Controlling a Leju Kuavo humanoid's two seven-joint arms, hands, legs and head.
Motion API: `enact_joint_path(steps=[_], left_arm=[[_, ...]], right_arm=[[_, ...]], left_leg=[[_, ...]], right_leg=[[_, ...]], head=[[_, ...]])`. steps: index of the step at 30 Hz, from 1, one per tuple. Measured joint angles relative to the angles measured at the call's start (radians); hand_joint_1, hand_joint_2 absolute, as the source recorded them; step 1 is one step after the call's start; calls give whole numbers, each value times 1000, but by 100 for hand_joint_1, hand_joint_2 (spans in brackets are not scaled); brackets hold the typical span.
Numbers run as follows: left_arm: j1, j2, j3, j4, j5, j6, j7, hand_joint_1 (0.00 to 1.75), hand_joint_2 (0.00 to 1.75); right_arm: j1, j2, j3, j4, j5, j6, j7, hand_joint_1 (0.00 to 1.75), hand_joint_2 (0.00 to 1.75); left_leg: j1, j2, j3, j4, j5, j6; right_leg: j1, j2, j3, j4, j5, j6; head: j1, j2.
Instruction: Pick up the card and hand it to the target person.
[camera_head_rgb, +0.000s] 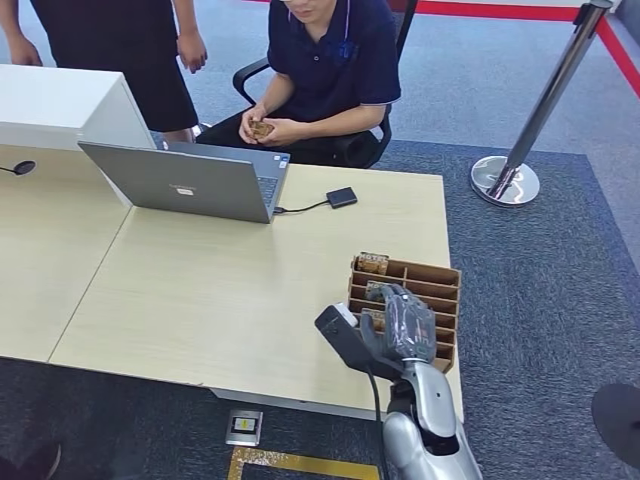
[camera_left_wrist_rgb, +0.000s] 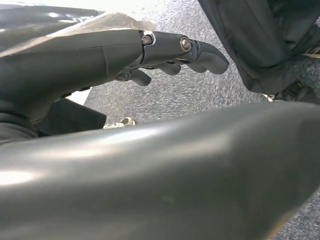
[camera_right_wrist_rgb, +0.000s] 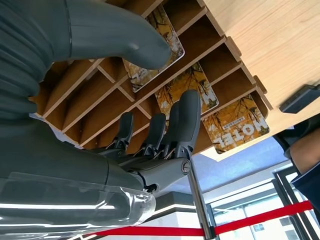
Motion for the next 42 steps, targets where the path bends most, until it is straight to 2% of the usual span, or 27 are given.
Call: enact_joint_path(steps=[13,23,42], left_arm=[[0,0,-1,0,-5,0,0,0,0],[0,0,-2,1,-10,0,0,0,0],[0,0,-2,3,-15,0,0,0,0]], right_arm=[[-5,3,-1,33,15,-9,11,89,175],[-17,7,-2,62,50,-26,38,79,175],[-27,10,-5,105,60,-30,37,84,175]], left_leg=[[0,0,0,0,0,0],[0,0,0,0,0,0],[0,0,0,0,0,0]], right_leg=[[0,0,0,0,0,0],[0,0,0,0,0,0],[0,0,0,0,0,0]], head=[[0,0],[0,0],[0,0]])
